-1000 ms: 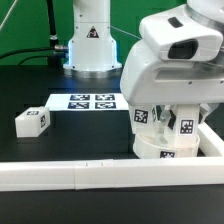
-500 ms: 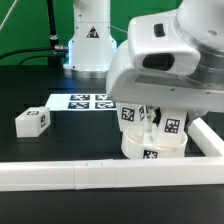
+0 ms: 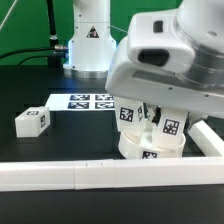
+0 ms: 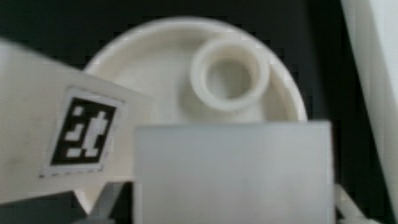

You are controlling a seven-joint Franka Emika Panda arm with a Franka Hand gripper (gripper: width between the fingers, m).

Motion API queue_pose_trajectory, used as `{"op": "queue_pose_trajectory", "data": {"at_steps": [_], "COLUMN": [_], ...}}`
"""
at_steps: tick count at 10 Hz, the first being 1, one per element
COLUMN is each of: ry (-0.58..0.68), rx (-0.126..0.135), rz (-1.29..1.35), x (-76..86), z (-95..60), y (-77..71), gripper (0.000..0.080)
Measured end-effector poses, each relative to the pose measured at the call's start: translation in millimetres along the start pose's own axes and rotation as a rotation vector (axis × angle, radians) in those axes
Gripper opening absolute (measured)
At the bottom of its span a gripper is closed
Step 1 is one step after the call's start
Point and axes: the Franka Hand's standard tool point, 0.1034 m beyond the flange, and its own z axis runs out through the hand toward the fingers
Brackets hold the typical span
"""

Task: Assemble stool

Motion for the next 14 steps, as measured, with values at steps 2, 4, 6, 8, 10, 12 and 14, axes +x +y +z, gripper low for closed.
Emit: {"op": "queue_pose_trajectory", "data": {"at_steps": [2,4,6,8,10,12,14], "ry": [-0.030,-0.034,-0.040,-0.055,-0.065,-0.029,-0.032], "rx": [0.110,0.230,0.212,0.210,0.208,0.258,0.312], "rz": [0.182,0.349,0.487,0.622,0.727,1.019,1.209], "x": [0.4,13.2,12.1,12.6,13.2,16.8,19.7], "z": [0.2,-9.6,-9.1,-7.8,-6.9,-5.3,-5.5], "y": [5.4,6.4,2.7,3.7,3.8,5.3,3.8], "gripper": [0.0333,0.0333,0.0333,0.0333,0.0333,0.0333,0.0333]}}
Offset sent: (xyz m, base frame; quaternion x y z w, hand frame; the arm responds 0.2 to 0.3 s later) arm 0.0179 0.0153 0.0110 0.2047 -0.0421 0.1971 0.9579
